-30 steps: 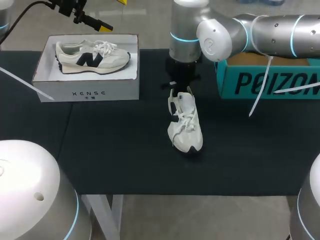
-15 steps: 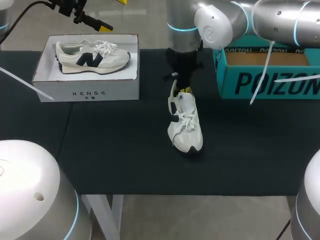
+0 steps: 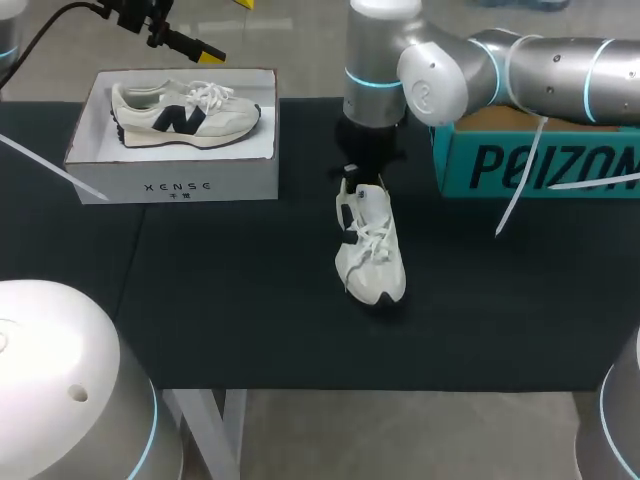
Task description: Take the shoe out of the shoebox, open the shoe tongue, remove and reinsert the insole, then place the shoe into the shoebox
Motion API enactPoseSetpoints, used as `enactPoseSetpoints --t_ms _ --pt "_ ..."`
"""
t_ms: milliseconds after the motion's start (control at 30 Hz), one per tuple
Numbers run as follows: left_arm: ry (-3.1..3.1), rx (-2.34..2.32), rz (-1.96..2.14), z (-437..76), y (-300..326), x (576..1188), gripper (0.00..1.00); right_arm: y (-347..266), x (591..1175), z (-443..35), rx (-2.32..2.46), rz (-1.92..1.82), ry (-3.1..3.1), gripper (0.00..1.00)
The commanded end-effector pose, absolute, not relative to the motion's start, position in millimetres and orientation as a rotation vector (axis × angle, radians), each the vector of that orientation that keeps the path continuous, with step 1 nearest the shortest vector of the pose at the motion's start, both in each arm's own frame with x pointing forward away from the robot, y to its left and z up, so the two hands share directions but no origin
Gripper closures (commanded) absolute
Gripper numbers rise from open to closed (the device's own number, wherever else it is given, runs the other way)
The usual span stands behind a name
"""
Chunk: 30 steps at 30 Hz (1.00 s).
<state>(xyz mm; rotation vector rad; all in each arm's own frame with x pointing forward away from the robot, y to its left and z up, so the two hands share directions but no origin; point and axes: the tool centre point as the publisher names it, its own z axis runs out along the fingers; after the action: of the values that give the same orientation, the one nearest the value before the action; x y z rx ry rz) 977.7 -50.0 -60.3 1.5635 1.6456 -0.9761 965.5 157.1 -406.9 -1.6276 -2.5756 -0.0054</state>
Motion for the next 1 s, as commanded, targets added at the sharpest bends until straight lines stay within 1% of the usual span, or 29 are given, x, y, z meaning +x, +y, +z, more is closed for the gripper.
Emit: enactPoseSetpoints --t_ms 33,200,333,800,1000 --pt "1.648 1.568 -0.974 -59.8 -49.8 978.1 0.0 158.8 964.9 -400.5 -1.634 -0.001 -2.585 1.0" --pt "1.648 1.568 -0.974 -59.8 -49.8 978.1 0.0 159.6 962.2 -366.2 -1.746 -0.002 -2.589 1.0" --pt "1.648 1.568 -0.974 -59.8 -49.8 978.1 0.0 159.1 959.0 -349.4 -1.829 0.029 -2.562 1.0" --pt "1.648 1.568 -0.974 -59.8 -49.8 978.1 0.0 156.1 939.5 -340.1 -2.045 -0.003 -2.431 1.0" --pt "1.648 1.568 -0.974 -59.8 -49.8 978.1 0.0 157.1 933.6 -340.9 -2.065 0.003 -2.405 1.0"
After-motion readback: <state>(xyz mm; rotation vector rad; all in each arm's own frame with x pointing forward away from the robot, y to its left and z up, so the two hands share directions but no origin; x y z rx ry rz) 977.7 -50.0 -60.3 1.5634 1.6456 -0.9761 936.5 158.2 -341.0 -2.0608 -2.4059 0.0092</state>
